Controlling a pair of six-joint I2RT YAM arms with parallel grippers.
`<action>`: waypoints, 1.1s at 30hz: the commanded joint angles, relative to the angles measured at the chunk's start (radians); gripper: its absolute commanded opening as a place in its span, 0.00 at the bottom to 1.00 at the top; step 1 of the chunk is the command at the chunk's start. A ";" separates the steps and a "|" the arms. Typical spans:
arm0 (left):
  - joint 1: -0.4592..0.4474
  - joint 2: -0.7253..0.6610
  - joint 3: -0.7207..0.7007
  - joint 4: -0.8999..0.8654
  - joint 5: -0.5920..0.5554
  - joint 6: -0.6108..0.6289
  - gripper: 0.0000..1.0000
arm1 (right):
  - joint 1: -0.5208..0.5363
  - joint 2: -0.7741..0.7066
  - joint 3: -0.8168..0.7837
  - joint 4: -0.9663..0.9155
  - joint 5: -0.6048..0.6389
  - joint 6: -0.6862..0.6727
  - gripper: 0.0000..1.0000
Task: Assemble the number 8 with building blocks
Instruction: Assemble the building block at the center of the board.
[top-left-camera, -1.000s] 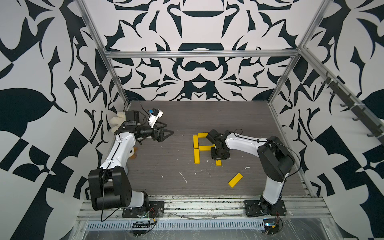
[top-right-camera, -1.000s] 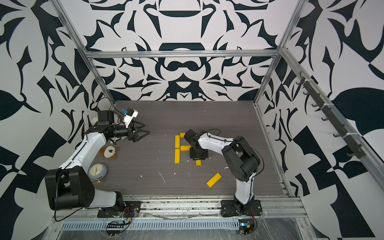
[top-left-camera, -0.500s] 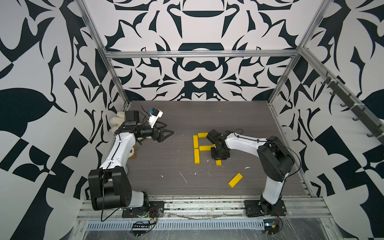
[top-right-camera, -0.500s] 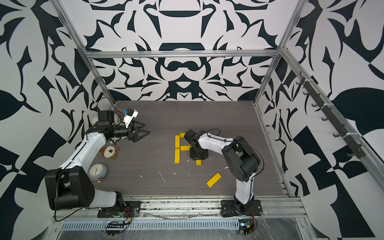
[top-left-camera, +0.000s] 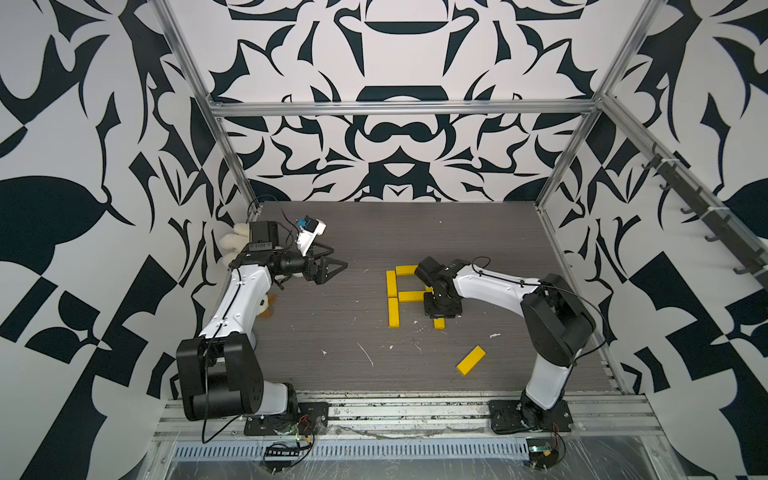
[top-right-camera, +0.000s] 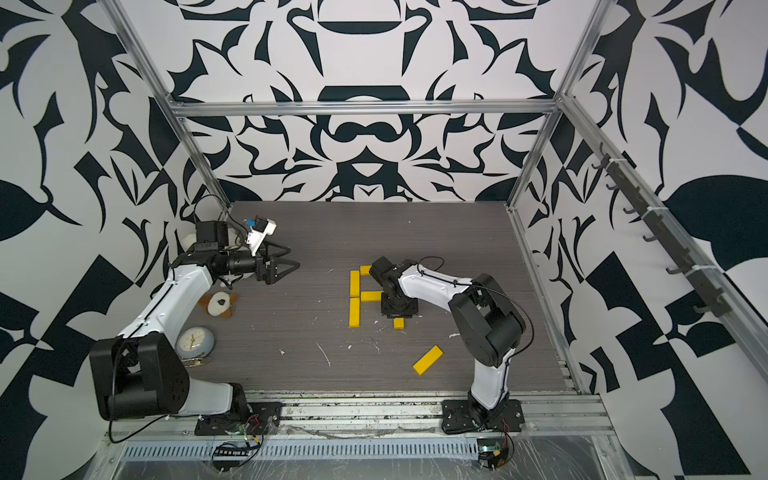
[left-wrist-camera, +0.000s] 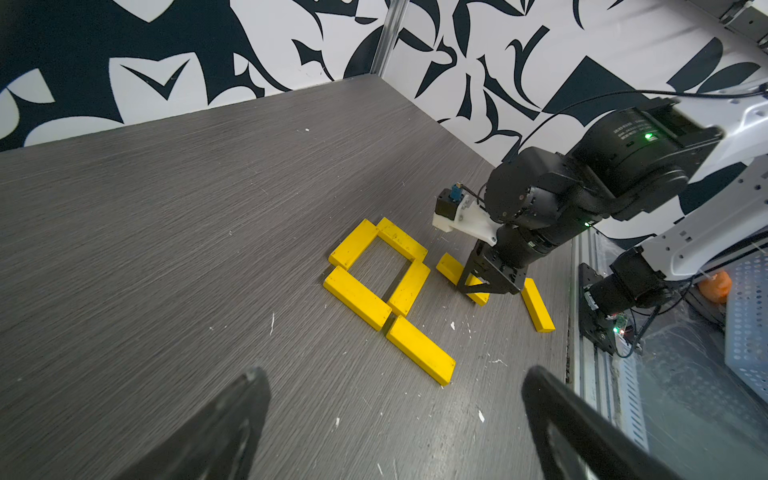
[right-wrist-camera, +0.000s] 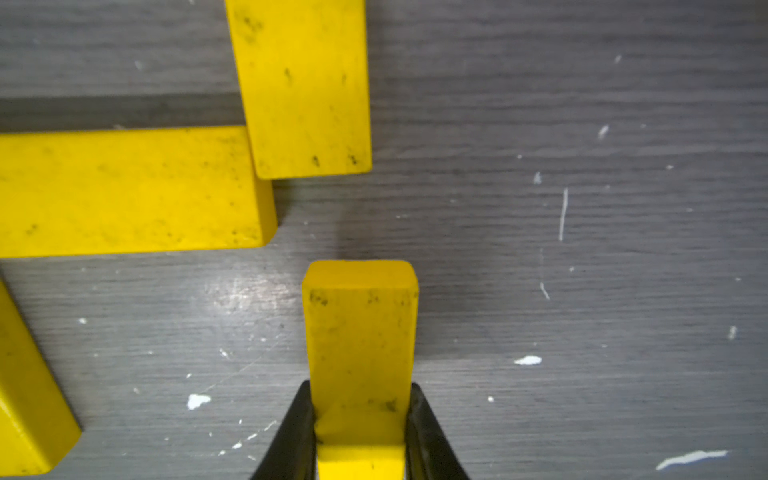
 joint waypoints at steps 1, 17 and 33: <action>0.005 -0.006 0.023 -0.023 0.031 0.009 1.00 | 0.005 -0.026 0.024 -0.025 0.014 0.012 0.31; 0.004 -0.009 0.021 -0.024 0.027 0.010 1.00 | 0.008 -0.007 0.017 0.008 -0.007 -0.002 0.43; 0.005 -0.015 0.018 -0.023 0.027 0.011 0.99 | 0.008 -0.002 0.018 -0.012 -0.001 -0.015 0.26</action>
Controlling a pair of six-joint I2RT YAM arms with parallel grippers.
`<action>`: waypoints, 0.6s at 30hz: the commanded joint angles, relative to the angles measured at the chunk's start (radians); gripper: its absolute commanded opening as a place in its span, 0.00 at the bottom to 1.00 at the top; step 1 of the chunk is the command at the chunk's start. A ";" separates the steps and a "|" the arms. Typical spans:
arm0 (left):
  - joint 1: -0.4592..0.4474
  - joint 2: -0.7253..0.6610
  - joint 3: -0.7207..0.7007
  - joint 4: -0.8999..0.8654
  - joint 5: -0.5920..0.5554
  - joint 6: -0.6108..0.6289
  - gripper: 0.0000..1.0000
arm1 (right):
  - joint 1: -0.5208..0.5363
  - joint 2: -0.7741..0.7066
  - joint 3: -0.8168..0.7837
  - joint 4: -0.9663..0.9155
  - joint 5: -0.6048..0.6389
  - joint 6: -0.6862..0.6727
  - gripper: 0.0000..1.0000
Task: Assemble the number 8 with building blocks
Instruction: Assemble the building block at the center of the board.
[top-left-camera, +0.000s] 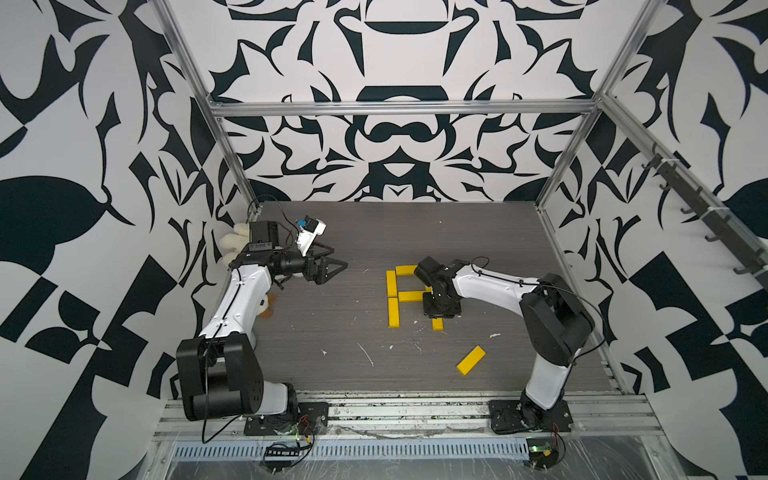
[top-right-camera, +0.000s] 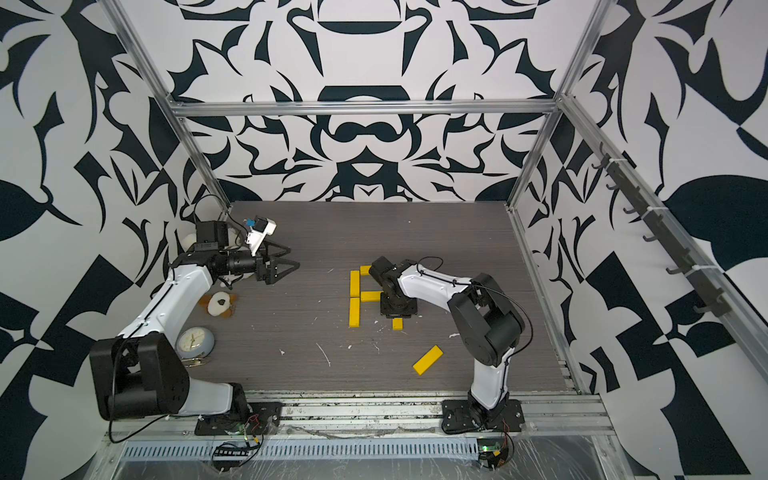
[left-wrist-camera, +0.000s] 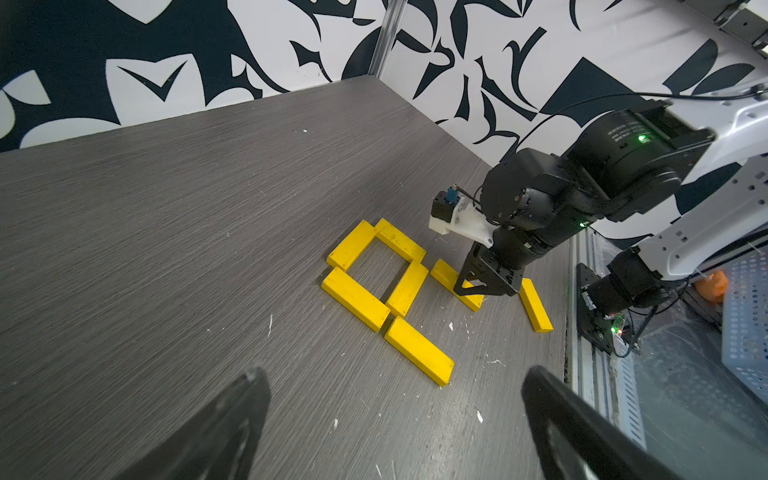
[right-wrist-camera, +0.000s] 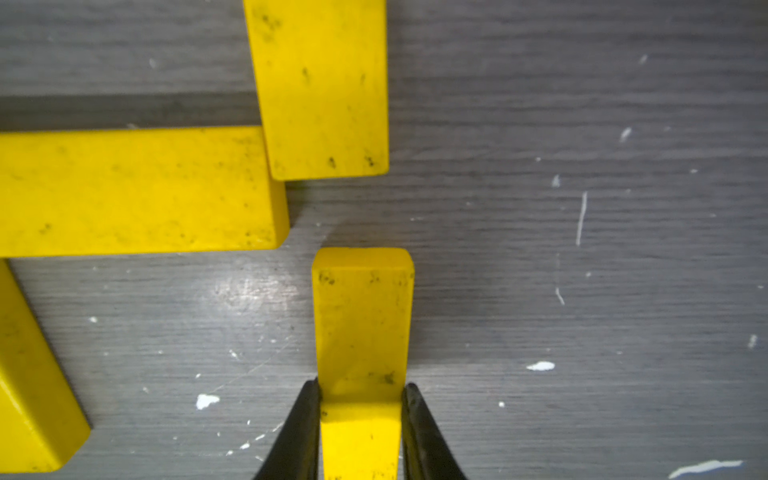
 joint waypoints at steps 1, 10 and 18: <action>0.005 -0.014 0.018 -0.023 0.021 0.010 0.99 | 0.005 -0.010 0.017 -0.022 0.017 -0.006 0.26; 0.005 -0.017 0.019 -0.023 0.022 0.012 0.99 | 0.007 0.007 0.042 -0.039 0.034 -0.009 0.23; 0.005 -0.017 0.017 -0.023 0.023 0.013 0.99 | 0.008 0.015 0.046 -0.053 0.044 -0.007 0.36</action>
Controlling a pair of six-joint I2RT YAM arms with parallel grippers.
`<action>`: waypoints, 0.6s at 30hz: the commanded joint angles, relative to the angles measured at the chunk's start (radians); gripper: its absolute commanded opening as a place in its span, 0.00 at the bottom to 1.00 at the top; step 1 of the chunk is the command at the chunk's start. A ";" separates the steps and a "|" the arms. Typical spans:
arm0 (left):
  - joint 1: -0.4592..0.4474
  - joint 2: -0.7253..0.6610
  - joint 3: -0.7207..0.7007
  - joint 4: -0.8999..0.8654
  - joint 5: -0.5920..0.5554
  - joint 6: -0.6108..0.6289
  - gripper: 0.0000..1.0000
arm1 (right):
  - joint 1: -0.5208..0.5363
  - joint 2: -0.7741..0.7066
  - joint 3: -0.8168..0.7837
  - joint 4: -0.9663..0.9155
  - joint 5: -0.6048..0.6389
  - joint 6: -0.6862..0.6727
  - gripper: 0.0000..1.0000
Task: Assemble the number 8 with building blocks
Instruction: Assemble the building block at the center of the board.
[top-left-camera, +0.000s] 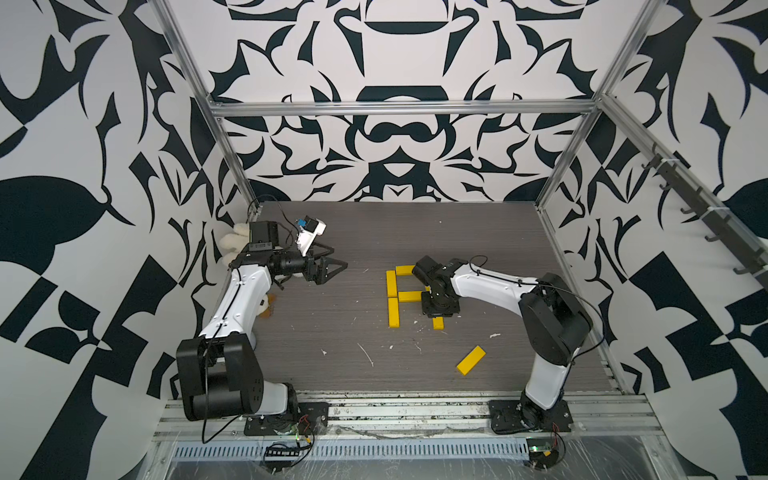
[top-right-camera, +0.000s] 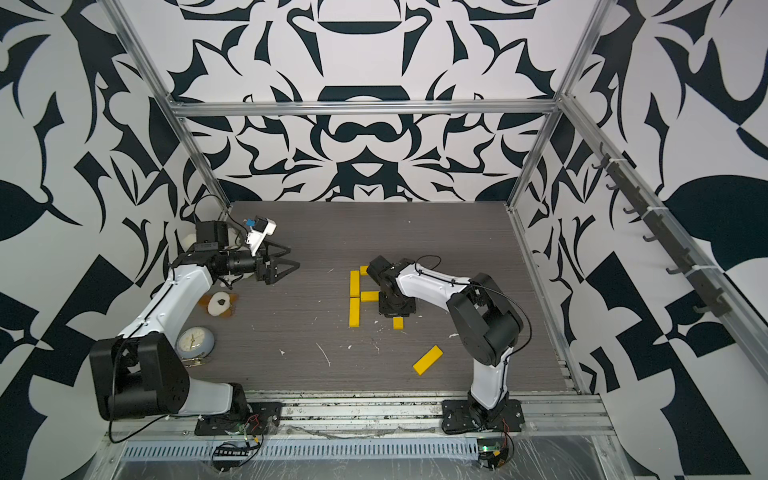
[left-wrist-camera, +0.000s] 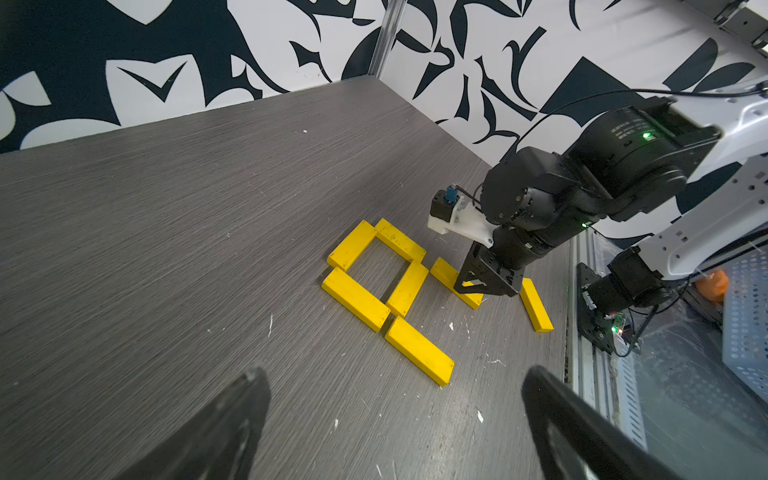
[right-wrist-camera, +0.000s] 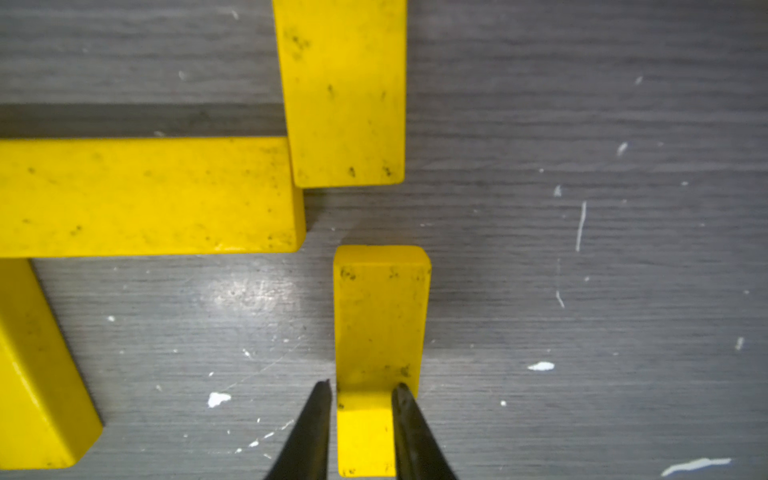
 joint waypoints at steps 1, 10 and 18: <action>0.004 -0.016 0.019 -0.022 0.025 0.011 0.99 | 0.004 0.001 0.021 -0.038 0.030 0.004 0.41; 0.005 -0.017 0.019 -0.022 0.027 0.011 0.99 | 0.004 -0.004 0.015 -0.034 0.031 -0.006 0.40; 0.005 -0.018 0.017 -0.022 0.025 0.011 0.99 | 0.004 0.013 -0.006 -0.022 0.030 -0.008 0.39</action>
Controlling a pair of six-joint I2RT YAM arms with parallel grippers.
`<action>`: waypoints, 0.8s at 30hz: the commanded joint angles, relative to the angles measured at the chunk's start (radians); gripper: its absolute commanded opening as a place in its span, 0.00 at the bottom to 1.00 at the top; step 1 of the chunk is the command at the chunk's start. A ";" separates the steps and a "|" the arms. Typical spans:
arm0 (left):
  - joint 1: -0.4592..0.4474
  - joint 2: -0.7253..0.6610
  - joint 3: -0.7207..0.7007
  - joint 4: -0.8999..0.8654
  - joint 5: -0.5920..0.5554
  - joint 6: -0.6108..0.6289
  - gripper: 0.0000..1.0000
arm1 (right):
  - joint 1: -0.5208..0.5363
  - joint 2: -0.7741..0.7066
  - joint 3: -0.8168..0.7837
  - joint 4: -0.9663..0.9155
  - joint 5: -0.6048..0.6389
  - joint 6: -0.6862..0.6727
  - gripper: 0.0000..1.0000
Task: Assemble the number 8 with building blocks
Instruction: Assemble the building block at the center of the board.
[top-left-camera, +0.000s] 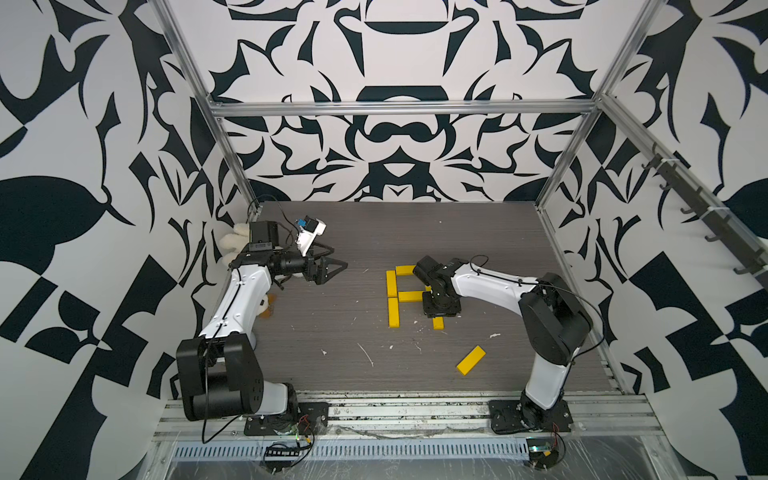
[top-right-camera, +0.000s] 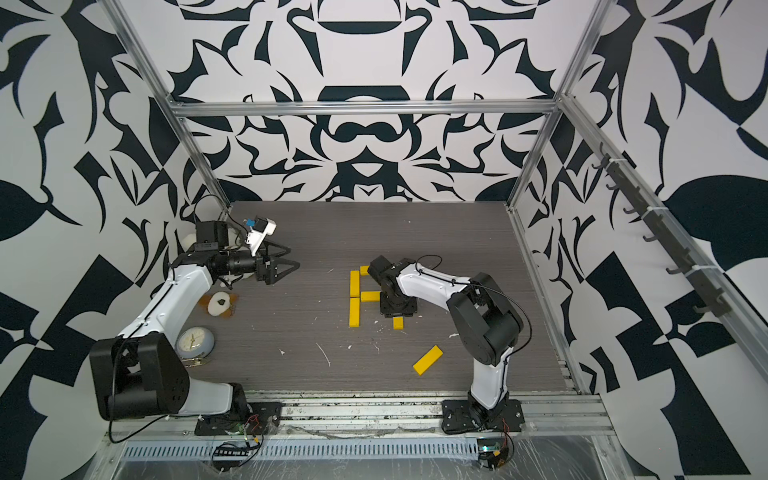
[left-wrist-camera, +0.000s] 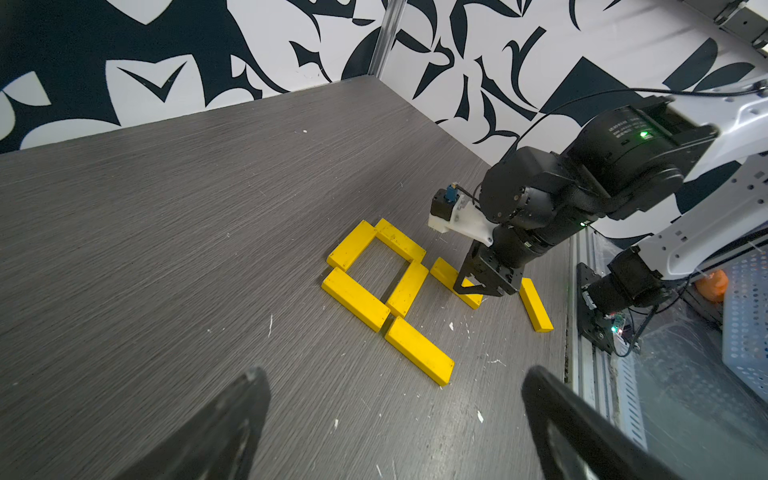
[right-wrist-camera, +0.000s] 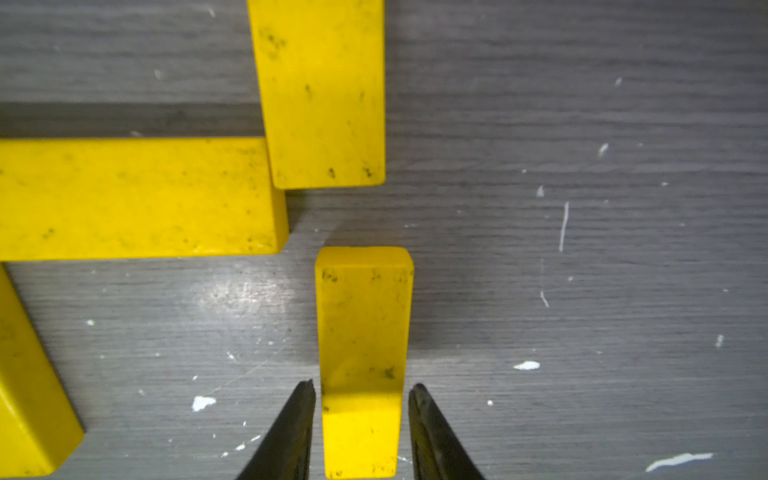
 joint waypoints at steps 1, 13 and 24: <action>0.005 -0.017 0.017 -0.022 0.024 0.011 0.99 | 0.004 0.011 -0.007 -0.009 0.018 -0.006 0.39; 0.005 -0.021 0.017 -0.024 0.025 0.012 0.99 | 0.003 0.001 -0.016 -0.005 0.018 0.005 0.30; 0.006 -0.024 0.016 -0.024 0.025 0.012 0.99 | 0.004 -0.014 0.000 -0.026 0.032 0.010 0.27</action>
